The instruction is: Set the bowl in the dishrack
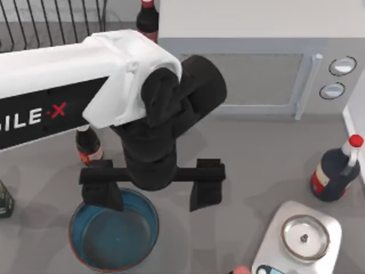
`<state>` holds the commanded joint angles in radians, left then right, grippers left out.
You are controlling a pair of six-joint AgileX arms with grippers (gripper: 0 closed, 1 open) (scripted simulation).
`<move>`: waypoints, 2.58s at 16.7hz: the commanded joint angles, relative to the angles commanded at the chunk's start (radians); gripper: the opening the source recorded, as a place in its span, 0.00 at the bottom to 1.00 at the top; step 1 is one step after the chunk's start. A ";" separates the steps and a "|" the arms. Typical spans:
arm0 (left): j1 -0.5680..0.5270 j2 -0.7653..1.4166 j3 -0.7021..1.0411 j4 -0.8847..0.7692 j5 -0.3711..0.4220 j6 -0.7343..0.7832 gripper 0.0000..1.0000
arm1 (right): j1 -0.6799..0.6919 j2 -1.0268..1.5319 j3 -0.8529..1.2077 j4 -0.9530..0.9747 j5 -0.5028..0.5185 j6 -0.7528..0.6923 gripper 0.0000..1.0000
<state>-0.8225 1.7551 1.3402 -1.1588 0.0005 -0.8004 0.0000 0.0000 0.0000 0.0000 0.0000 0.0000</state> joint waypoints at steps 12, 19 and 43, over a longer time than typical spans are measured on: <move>-0.001 0.112 -0.232 0.347 0.000 0.002 1.00 | 0.000 0.000 0.000 0.000 0.000 0.000 1.00; -0.001 0.112 -0.232 0.347 0.000 0.002 0.55 | 0.000 0.000 0.000 0.000 0.000 0.000 1.00; -0.013 0.095 0.046 0.041 0.000 -0.009 0.00 | 0.000 0.000 0.000 0.000 0.000 0.000 1.00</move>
<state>-0.8352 1.8496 1.3860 -1.1182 0.0008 -0.8095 0.0000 0.0000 0.0000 0.0000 0.0000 0.0000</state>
